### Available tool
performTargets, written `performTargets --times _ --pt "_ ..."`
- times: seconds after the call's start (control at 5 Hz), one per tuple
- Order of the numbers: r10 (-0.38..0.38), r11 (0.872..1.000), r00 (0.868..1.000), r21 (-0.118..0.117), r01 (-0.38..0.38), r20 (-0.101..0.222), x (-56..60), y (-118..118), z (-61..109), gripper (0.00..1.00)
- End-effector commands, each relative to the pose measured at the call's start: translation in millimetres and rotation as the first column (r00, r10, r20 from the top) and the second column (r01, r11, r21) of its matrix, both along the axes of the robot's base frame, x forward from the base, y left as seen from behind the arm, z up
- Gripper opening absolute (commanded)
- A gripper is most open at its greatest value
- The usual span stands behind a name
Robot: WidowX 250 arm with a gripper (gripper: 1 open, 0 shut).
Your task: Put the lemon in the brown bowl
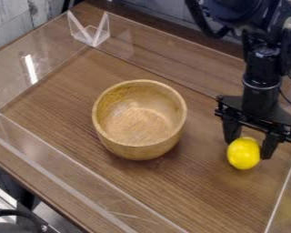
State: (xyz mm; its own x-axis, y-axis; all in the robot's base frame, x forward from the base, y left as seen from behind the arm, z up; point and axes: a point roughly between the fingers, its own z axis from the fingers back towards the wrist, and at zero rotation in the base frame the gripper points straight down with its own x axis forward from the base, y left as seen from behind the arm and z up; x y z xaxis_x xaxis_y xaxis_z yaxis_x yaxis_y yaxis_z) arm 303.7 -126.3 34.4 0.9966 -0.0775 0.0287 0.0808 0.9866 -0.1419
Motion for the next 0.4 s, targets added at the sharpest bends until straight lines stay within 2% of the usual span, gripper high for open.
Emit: performTargets --times 0.0,0.2 --pt "0.0 1.0 0.999 -0.009 0.001 0.043 6.7 -1.1 14.9 0.0" --pt "0.0 1.0 0.998 -0.008 0.001 0.056 9.1 0.0 21.9 0.0"
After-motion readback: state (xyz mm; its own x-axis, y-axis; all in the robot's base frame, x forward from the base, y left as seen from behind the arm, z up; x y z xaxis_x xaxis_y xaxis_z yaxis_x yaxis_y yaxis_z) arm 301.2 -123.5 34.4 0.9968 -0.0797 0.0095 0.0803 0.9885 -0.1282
